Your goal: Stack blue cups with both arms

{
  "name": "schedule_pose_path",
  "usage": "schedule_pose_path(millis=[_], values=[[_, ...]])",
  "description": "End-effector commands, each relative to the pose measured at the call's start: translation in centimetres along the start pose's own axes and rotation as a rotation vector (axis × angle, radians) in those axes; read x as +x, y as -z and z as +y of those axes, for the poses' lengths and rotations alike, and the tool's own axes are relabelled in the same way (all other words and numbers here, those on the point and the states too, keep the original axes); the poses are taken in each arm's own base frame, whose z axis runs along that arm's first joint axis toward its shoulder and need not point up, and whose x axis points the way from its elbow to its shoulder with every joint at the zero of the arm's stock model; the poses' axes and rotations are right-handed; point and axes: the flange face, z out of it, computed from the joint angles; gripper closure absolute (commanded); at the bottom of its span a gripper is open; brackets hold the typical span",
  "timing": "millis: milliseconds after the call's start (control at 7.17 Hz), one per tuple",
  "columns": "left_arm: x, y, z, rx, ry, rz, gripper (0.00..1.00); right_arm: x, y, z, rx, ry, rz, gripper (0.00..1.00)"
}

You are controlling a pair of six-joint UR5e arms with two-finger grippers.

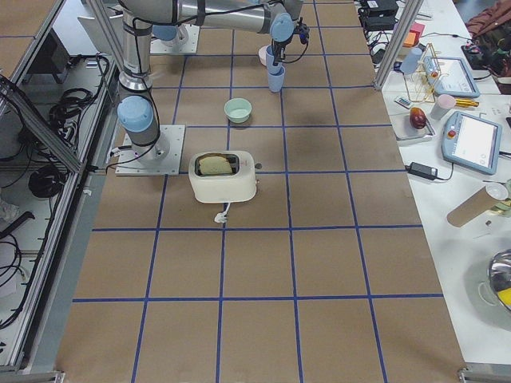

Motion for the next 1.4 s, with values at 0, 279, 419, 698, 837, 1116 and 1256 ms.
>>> schedule_pose_path(millis=[0,279,419,698,837,1116,1256], values=[[-0.1,0.4,0.3,0.004,0.000,-0.005,0.00,0.0,-0.2,-0.2,-0.001,-0.001,0.000,0.96],[-0.2,0.6,0.4,0.008,0.001,-0.010,0.00,-0.2,0.1,-0.6,0.036,0.005,-0.005,0.50],[-0.2,0.5,0.3,0.006,0.001,-0.010,0.00,-0.2,0.1,-0.6,0.039,0.005,-0.006,0.24],[-0.3,0.4,0.2,0.005,0.003,-0.010,0.00,1.0,2.0,-1.4,0.075,-0.015,-0.012,0.00],[-0.3,0.3,0.2,0.002,0.003,-0.010,0.00,2.6,4.5,-1.8,0.116,-0.039,-0.006,0.00],[-0.2,0.0,0.0,0.000,0.003,-0.009,0.00,11.0,9.5,-1.9,0.149,-0.161,-0.029,0.00],[-0.2,0.0,0.0,0.000,0.003,-0.009,0.00,13.2,10.7,-0.3,0.092,-0.100,-0.006,0.00]])
